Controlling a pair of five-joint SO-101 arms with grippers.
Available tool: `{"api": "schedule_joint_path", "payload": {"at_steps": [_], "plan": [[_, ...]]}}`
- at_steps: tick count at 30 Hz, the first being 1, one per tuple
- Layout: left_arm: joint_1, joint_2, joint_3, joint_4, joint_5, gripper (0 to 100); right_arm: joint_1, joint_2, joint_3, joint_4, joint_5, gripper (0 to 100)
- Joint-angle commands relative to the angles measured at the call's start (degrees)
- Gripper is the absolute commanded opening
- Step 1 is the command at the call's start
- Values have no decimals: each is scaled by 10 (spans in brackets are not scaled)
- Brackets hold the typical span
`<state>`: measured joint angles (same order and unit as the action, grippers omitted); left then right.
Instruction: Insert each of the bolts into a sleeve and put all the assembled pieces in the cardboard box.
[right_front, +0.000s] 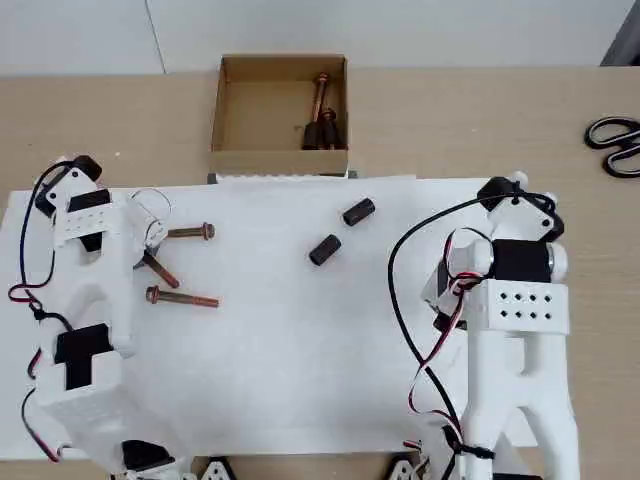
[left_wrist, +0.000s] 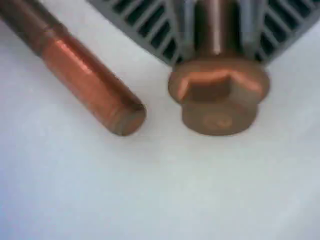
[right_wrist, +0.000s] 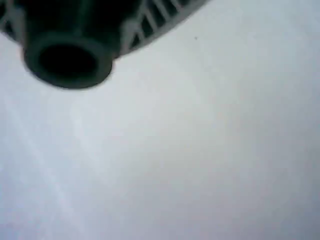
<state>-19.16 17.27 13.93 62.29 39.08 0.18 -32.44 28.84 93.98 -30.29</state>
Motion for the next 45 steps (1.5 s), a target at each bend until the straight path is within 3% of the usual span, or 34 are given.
{"api": "schedule_joint_path", "payload": {"at_steps": [1, 8, 13, 22, 28, 36, 45], "plan": [[-4, 24, -7, -25, -1, 5, 0, -18, -7, -10, -5, 2], [13, -88, -7, 13, -7, 5, -2, -71, -57, -9, 1, 2], [59, -228, -7, 58, -53, 5, -44, -154, -75, -5, 59, 2], [161, -478, -4, 170, -187, 5, -125, -305, -72, -4, 184, 2], [182, -585, 50, 188, -258, 5, -134, -361, -19, -4, 246, 2], [185, -813, 243, 115, -313, 5, -134, -491, 67, -10, 292, 2], [258, -1063, 456, -12, -252, 5, -154, -610, 216, -99, 290, 2]]}}
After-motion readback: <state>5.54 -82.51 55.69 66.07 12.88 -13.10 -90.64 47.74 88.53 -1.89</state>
